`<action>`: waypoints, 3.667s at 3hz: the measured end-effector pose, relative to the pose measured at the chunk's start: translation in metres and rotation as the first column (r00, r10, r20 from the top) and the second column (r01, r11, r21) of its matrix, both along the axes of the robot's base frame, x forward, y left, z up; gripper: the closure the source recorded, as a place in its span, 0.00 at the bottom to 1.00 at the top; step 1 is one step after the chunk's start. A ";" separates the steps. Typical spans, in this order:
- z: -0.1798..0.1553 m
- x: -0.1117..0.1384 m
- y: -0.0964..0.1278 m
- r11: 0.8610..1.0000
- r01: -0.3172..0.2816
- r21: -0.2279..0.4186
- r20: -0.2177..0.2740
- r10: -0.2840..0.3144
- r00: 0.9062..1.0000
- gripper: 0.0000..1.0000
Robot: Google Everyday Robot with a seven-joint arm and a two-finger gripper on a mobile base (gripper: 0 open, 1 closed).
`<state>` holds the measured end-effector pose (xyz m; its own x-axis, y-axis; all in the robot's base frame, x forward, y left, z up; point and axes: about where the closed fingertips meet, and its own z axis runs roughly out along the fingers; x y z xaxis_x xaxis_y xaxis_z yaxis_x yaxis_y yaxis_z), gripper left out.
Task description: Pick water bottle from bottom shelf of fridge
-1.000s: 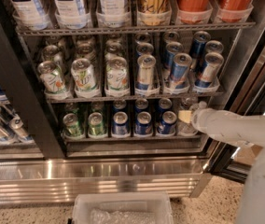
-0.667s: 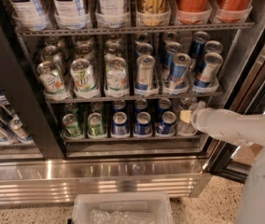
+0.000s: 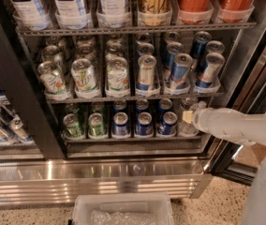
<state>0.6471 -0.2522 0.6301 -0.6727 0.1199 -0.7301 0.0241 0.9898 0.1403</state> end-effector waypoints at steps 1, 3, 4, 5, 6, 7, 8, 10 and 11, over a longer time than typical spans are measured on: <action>0.001 0.000 0.000 1.000 0.000 0.000 0.000 0.000 1.000 1.00; 0.004 -0.012 0.009 0.999 -0.038 0.016 -0.017 0.039 0.999 1.00; 0.006 -0.014 0.012 0.999 -0.048 0.023 -0.016 0.048 0.999 1.00; 0.009 -0.016 0.015 0.998 -0.056 0.029 -0.013 0.056 0.998 1.00; 0.016 -0.017 0.016 0.997 -0.070 0.025 -0.007 0.070 0.998 1.00; 0.021 -0.019 0.019 0.996 -0.080 0.033 -0.001 0.080 0.997 1.00; 0.026 -0.022 0.024 0.995 -0.094 0.042 0.007 0.093 0.996 1.00; 0.063 -0.033 0.043 0.983 -0.164 0.086 0.046 0.161 0.986 1.00; 0.086 -0.041 0.050 0.971 -0.208 0.113 0.070 0.201 0.977 1.00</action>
Offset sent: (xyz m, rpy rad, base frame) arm -0.0635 0.0428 0.0077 0.1106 0.0713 0.1716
